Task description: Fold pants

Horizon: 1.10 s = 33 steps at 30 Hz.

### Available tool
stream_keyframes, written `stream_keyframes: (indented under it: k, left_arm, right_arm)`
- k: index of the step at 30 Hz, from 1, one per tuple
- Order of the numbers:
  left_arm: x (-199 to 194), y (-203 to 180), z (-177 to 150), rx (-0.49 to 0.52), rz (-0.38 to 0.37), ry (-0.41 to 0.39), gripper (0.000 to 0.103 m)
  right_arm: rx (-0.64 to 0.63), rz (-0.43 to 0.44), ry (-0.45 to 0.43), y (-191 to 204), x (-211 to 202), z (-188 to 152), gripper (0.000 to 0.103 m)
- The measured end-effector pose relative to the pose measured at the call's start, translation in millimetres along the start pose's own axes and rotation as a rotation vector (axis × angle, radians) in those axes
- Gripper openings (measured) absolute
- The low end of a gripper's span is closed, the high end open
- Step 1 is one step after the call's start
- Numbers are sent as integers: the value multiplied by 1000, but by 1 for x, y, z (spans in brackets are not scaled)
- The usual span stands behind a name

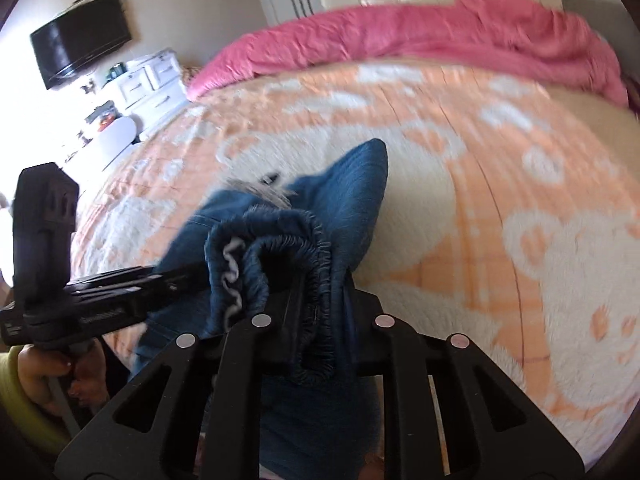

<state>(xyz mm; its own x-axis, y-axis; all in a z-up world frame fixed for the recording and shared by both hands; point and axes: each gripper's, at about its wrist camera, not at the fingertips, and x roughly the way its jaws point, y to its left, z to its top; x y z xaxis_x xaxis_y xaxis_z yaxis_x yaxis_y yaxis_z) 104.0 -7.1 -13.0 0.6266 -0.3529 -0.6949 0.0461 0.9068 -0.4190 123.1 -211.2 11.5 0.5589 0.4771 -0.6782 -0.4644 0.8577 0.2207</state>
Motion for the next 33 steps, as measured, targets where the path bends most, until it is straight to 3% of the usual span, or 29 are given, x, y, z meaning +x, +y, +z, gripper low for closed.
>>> stream_keyframes:
  k: [7,12,20,27,31,33]
  left_arm:
    - [-14,12,44,6,42,-71,22]
    - [-3,21,83,42,119,-95,22]
    - [47,53,100,47,187,-18,22]
    - [53,72,92,10,191,-10,40]
    - [49,76,87,-12,194,-15,54]
    - [44,75,83,-16,201,-22,60]
  right_arm:
    - [-28,32,-60,14,15,50,10]
    - [-15,39,-68,16,44,80,7]
    - [61,-27,53,-10,117,84,6]
    - [168,-31,93,-39,134,65,22]
    - [160,-64,88,-40,129,61,35]
    - [161,-68,86,-41,125,60,36]
